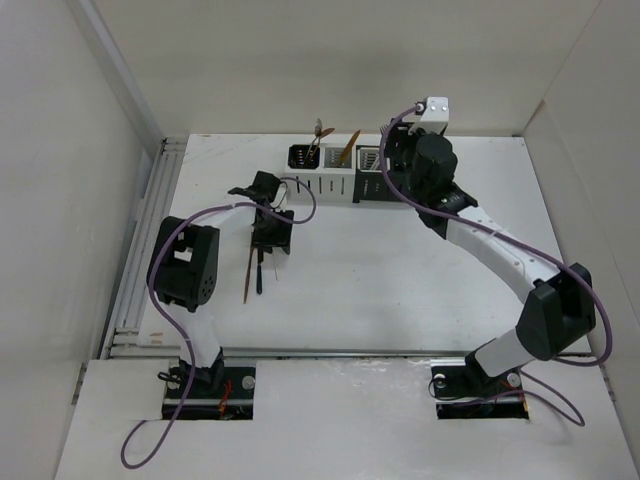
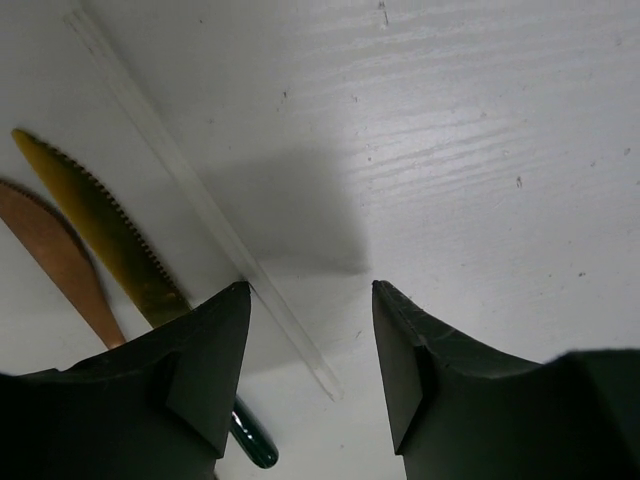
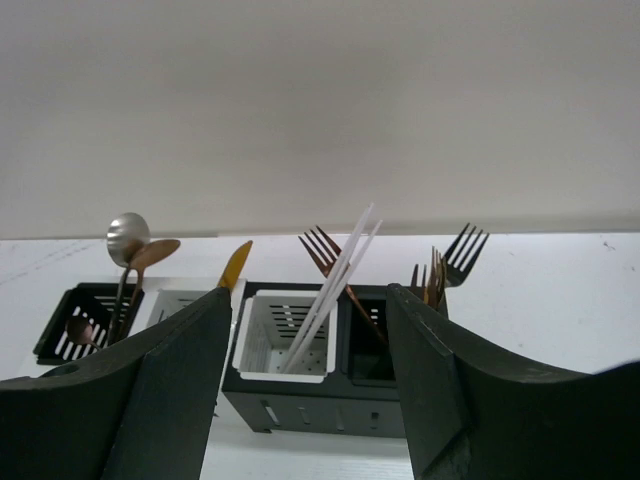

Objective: Sort the eating utensils into containers

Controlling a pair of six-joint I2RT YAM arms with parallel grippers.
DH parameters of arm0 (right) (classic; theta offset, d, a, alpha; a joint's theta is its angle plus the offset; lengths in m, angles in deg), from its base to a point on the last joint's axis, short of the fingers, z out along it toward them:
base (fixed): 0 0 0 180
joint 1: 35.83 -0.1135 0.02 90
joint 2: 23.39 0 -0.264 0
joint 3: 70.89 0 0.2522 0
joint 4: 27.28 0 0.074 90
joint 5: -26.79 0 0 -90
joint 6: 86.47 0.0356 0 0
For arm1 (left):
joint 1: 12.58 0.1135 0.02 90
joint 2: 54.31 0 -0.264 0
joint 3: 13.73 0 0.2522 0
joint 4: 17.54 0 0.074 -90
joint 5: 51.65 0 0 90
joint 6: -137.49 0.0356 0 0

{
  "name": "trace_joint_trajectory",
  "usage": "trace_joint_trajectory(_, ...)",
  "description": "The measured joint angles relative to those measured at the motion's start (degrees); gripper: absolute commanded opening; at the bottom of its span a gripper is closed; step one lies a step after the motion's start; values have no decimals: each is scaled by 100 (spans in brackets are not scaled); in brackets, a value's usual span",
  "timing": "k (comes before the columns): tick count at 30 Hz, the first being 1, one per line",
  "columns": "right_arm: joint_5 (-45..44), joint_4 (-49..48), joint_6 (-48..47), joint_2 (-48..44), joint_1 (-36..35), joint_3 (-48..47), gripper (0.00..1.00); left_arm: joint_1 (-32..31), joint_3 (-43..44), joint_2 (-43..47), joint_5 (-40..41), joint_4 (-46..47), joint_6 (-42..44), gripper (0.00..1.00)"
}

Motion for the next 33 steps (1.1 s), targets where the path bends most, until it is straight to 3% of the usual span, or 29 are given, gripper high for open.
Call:
trace_joint_trajectory(9,-138,66,-201,-212,0,107,68,-79,763,-577,675,-7,0,45)
trace_joint_trajectory(13,-234,118,-267,-531,-4,186,68,-127,645,-538,822,105,28,33)
trace_joint_trajectory(17,-339,125,-328,-870,-9,258,68,-166,520,-468,1054,225,109,3)
trace_joint_trajectory(24,-365,140,-577,-1233,-87,289,70,-170,372,-334,946,319,116,0)
trace_joint_trajectory(28,376,481,-846,-1386,-284,313,81,-179,195,210,295,-240,260,0)
trace_joint_trajectory(33,2647,1005,-846,-1615,-398,713,88,-181,1110,1556,-302,-809,463,0)
